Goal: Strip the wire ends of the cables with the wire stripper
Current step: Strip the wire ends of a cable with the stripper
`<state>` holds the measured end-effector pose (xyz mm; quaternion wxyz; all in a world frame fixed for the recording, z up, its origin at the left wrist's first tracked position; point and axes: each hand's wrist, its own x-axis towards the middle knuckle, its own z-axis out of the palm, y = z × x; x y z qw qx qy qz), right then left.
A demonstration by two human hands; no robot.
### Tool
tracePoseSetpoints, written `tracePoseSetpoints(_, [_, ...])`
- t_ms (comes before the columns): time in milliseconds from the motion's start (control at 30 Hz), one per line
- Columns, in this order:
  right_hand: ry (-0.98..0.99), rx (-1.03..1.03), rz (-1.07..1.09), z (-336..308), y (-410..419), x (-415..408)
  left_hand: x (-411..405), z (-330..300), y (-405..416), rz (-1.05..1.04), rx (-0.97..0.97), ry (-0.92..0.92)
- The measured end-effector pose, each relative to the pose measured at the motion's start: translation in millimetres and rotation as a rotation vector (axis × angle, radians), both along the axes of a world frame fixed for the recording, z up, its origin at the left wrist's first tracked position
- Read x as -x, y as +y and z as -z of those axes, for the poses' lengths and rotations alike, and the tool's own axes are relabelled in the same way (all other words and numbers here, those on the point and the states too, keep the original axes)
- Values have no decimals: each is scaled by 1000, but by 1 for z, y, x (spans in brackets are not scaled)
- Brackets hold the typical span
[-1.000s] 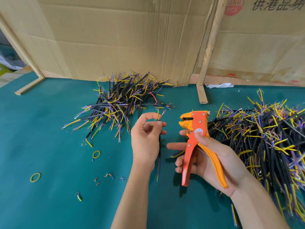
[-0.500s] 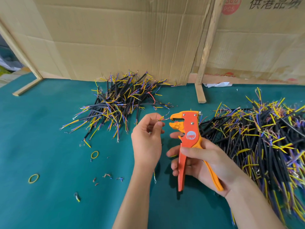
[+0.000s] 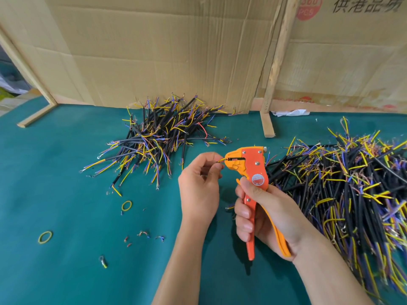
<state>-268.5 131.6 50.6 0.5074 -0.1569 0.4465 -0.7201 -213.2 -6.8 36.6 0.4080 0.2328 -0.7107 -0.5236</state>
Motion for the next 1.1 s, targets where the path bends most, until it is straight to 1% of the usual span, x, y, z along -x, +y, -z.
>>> tracePoseSetpoints(167, [30,-7,62,-2,-6,-9,1,-1,3,-7,14,22])
tracePoseSetpoints(433, [51,4,64,-8,-10,-17,1,0,3,-37,-3,19])
tracePoseSetpoints(700, [-58,66,104,-4,-10,-16,0,-1,3,-69,-15,-18])
tracePoseSetpoints(867, [-164,113,157,-3,-2,-2,-2,-2,-3,-129,-111,68])
tracePoseSetpoints(967, [-201,145,156,-4,2,4,-2,-1,-6,-141,-126,80])
tracePoseSetpoints(1100, [-175,125,97,-5,5,5,-2,1,-6,-137,-121,76])
